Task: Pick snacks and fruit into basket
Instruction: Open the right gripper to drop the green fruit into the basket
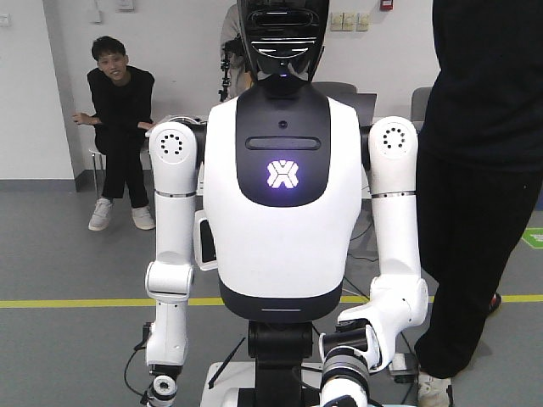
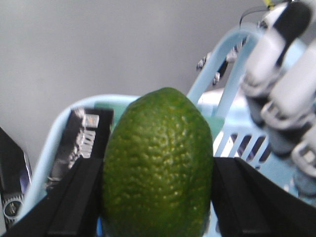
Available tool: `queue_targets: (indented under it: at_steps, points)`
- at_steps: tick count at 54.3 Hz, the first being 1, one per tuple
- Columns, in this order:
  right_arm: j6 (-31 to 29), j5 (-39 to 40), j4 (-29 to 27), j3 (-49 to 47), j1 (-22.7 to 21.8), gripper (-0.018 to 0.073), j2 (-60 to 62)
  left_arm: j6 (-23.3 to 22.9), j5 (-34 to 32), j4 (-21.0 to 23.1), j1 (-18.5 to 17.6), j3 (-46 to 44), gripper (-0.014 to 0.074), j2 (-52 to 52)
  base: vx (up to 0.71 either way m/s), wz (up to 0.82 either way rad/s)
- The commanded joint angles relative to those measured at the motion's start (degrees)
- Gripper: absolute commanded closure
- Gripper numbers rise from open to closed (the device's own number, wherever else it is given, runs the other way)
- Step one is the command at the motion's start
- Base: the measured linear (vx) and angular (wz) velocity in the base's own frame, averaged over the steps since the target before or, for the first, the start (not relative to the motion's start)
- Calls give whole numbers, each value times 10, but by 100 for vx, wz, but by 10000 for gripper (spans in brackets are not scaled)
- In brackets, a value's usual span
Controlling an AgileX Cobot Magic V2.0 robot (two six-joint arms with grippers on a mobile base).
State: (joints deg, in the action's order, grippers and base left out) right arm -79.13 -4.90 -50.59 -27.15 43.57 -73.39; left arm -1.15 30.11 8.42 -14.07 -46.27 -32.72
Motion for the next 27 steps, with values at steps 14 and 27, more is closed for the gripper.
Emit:
queue_targets:
  at_steps: [14,27]
  points:
    - [1,128,-11,-15,-6,328,-43,-1,-42,7,-2,-14,606,0,0,0]
    - [5,98,-34,-15,-6,144,-43,-1,-42,7,-2,-14,606,0,0,0]
